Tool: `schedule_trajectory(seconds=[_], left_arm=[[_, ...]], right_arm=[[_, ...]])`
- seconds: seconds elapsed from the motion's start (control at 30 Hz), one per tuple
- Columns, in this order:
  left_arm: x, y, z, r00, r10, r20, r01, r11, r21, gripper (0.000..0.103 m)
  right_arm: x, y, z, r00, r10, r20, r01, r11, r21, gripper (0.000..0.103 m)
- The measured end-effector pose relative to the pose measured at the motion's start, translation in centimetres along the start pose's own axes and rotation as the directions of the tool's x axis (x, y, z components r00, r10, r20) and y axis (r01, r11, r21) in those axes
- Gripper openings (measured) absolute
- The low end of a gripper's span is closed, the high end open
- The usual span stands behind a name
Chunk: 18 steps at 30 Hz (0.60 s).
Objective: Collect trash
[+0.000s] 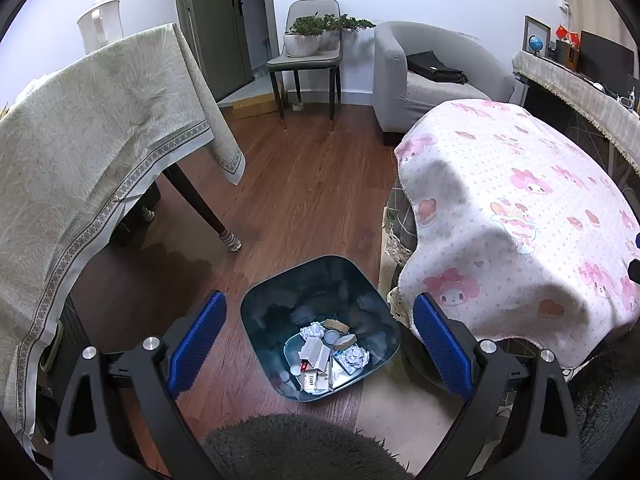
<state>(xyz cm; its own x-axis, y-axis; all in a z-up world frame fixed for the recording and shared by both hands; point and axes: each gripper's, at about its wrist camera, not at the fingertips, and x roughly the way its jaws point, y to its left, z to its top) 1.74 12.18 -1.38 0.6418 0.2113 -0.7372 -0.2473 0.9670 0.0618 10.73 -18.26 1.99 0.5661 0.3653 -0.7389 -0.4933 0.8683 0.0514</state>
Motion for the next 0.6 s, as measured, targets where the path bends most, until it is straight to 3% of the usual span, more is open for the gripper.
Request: schedule_trajectory(seconds=[0.6], left_arm=[[0.16, -0.24, -0.13, 1.0, 0.007, -0.001, -0.007, 1.0, 0.0, 0.096]], right_arm=[[0.03, 0.03, 0.0, 1.0, -0.002, 0.002, 0.002, 1.0, -0.001, 0.1]])
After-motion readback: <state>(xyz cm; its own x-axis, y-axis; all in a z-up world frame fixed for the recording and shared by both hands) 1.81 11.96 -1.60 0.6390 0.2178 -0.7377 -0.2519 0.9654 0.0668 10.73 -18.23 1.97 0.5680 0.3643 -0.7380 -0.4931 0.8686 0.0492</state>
